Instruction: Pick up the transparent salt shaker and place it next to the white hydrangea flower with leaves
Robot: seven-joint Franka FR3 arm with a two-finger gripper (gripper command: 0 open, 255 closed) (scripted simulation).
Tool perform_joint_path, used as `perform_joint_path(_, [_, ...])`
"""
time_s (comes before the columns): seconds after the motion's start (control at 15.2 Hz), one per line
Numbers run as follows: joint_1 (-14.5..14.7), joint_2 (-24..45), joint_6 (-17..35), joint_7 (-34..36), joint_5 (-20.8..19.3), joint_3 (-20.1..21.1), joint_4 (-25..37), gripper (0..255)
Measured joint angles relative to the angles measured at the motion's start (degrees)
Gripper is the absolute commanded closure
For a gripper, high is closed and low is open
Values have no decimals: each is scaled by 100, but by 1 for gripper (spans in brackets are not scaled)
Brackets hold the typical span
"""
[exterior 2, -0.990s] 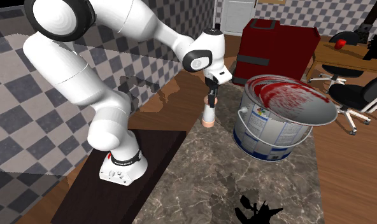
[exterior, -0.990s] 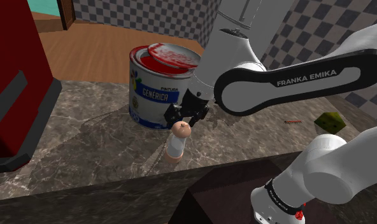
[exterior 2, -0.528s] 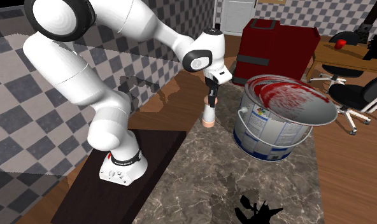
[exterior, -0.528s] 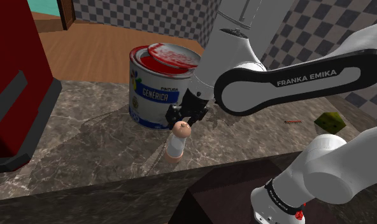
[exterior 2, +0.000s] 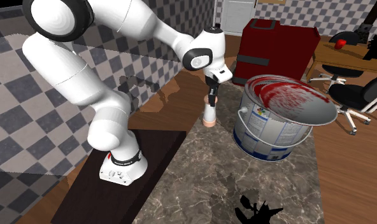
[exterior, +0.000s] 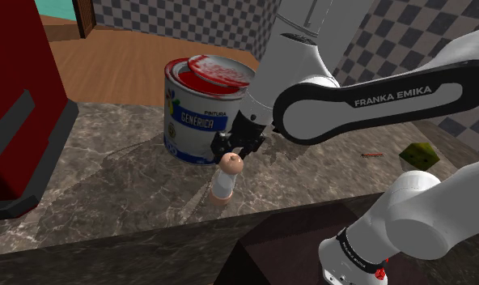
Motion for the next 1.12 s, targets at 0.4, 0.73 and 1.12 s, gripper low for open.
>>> perform_joint_path(0.4, [4, -245, -507, 5, -8, -78, 267, 255])
perform_joint_path(0.73, [-1, -411, -935, 14, -30, -144, 531, 255])
perform_joint_path(1.12, [-11, -555, -1426, 39, -64, -213, 881, 255])
